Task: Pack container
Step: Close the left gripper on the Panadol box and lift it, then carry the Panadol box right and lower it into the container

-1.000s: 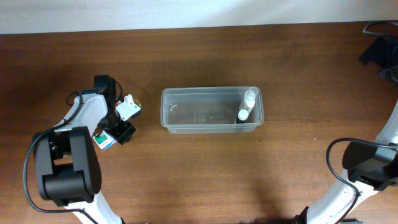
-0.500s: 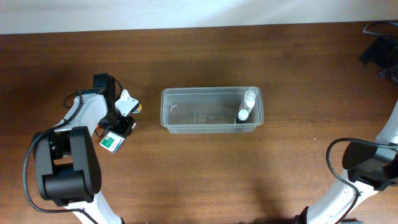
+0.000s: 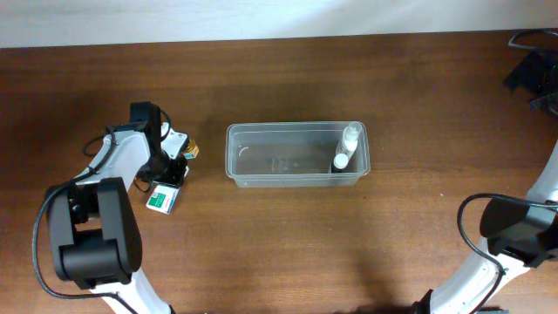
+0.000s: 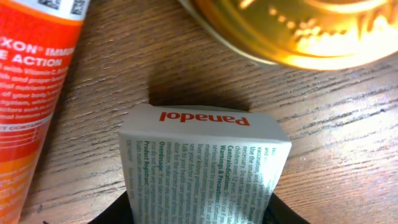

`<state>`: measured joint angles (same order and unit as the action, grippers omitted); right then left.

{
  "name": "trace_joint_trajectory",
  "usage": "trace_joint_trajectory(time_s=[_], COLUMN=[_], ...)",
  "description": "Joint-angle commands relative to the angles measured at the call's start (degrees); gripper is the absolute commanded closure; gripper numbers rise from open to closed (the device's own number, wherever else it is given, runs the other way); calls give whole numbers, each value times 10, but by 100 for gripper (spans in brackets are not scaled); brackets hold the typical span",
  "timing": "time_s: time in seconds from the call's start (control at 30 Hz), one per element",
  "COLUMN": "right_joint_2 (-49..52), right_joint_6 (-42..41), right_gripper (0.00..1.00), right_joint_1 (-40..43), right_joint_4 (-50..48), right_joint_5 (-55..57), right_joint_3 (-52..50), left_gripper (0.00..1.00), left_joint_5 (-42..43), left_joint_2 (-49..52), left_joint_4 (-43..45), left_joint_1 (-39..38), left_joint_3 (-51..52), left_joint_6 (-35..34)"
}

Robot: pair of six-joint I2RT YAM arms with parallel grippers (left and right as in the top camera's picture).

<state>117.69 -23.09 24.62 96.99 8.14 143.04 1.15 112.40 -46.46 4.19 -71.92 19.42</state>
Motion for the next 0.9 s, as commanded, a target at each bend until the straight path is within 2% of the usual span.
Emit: trace_joint_trajectory(time_s=[0.0,0.23,0.33,0.53,0.87], right_joint_2=[-11,-11,-11,-11,-11], right_joint_6=[3,3,3,3,3], right_gripper=[2,2,2,2,2], right_joint_1=[2,2,2,2,2], right_joint_4=[3,3,3,3,3], right_joint_5=[9,9,9,9,9], right_joint_3=[8,8,8,8,8], left_gripper=[58,62,65,65,65], left_joint_5=[17,22,36,40,31], left_joint_2=[19,18,18,18,18], left_joint_4=[-5,-47,-85,-152,-191], left_joint_1=[-1,-3,-8,-36,-105], left_joint_3=[3,-37,-81,-188,-354], left_joint_6=[-23,-38,-38,-37,-10])
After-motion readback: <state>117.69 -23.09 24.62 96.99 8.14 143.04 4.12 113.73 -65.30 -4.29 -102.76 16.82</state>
